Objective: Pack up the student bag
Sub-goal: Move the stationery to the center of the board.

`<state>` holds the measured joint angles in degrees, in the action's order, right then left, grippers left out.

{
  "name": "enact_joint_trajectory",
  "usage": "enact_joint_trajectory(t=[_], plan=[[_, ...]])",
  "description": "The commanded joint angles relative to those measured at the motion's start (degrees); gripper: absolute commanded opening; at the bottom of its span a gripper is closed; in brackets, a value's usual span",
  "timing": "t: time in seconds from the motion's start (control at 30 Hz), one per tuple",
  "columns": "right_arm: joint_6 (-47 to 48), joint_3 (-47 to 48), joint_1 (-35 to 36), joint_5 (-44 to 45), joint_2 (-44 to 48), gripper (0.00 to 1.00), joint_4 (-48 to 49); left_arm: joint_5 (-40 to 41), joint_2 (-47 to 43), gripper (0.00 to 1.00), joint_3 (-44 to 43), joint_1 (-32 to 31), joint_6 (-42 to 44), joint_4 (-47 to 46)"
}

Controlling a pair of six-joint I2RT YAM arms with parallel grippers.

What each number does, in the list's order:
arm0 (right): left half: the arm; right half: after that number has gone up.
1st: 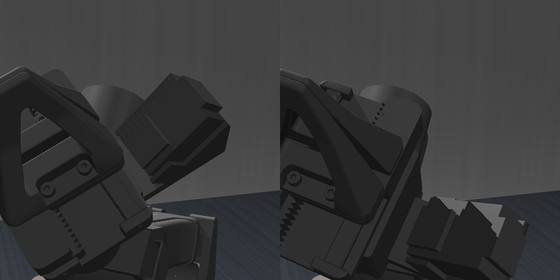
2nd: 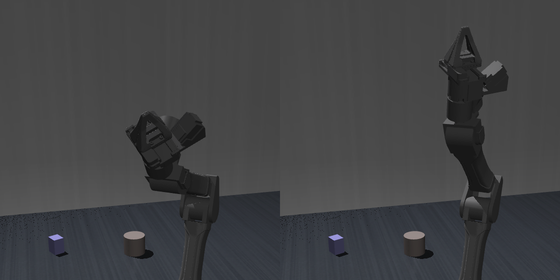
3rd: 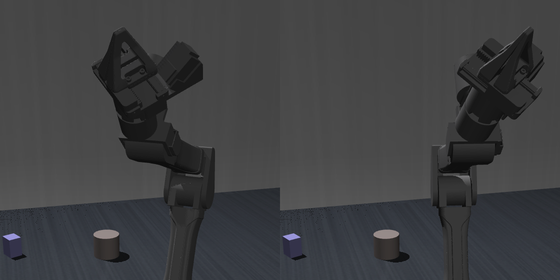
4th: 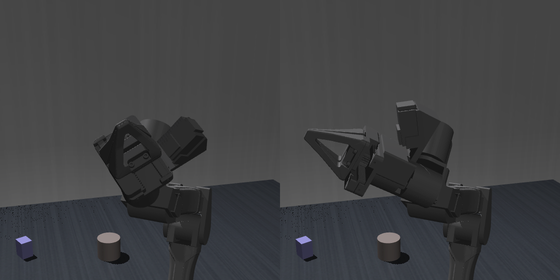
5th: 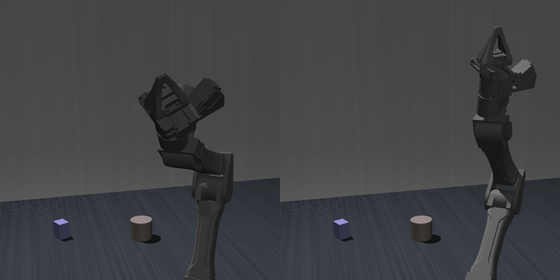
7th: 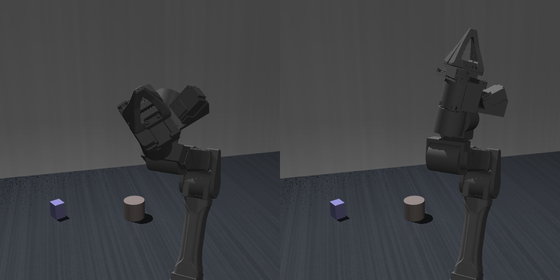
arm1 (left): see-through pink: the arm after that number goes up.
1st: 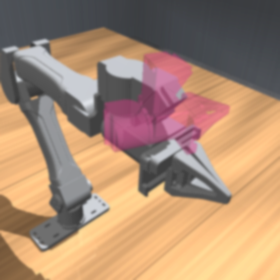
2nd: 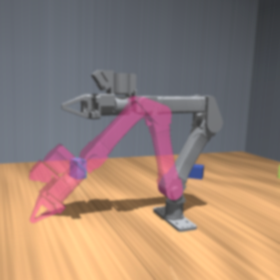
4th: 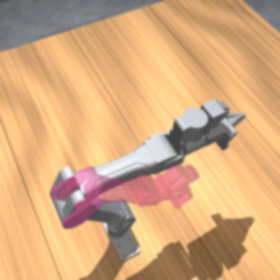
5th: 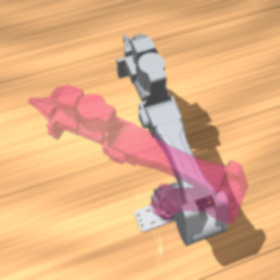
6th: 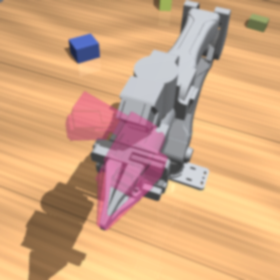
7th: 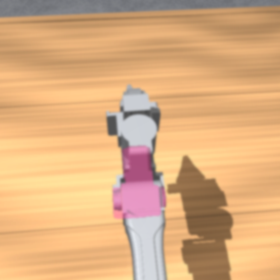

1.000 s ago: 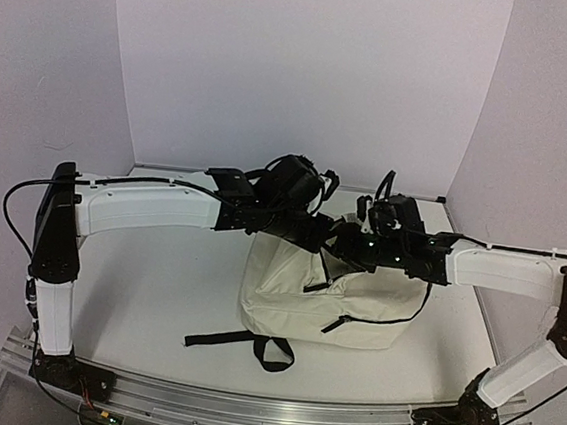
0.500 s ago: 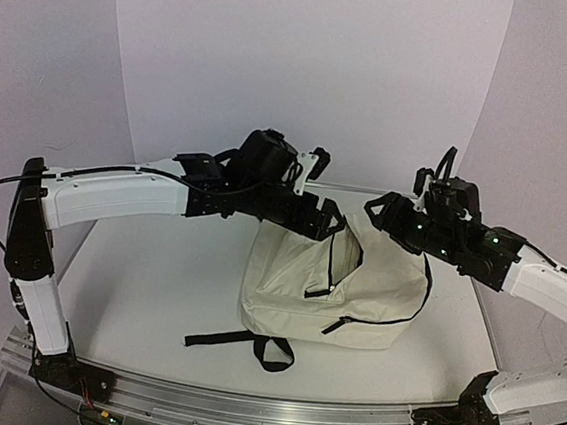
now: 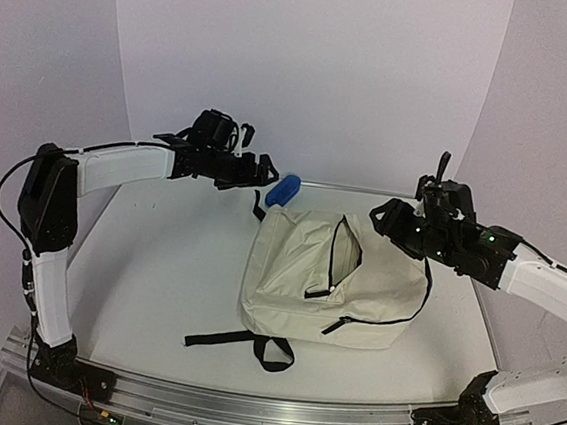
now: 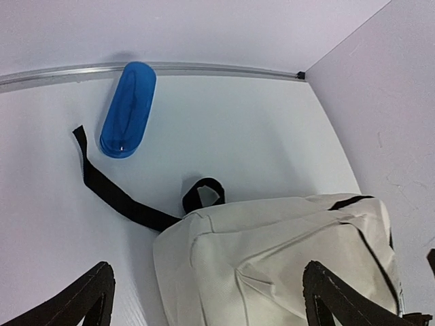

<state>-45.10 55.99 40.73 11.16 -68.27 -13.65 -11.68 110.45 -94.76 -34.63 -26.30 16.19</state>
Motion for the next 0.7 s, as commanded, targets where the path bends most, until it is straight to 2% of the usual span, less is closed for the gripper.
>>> enact_joint_trajectory(t=[0.0, 0.17, 0.43, 0.67], plan=[[-3.64, 2.46, -0.27, 1.18, -1.17, 0.62, -1.36, -4.20, 8.89, 0.97, -6.91, 1.82, 2.52, -4.11], [-7.09, 2.77, -0.23, 0.41, -2.06, 0.61, -2.34, -4.34, 20.62, 0.97, -17.73, 2.27, 6.79, -1.43], [-11.64, 1.75, -0.25, -0.61, -1.00, 0.60, -2.70, -2.14, 26.49, 0.97, -20.54, 3.16, 10.15, -6.29], [-12.64, 1.66, -0.30, -2.16, -1.80, 0.60, -2.70, -2.12, 36.12, 0.96, -30.37, 3.26, 14.42, -5.98]])
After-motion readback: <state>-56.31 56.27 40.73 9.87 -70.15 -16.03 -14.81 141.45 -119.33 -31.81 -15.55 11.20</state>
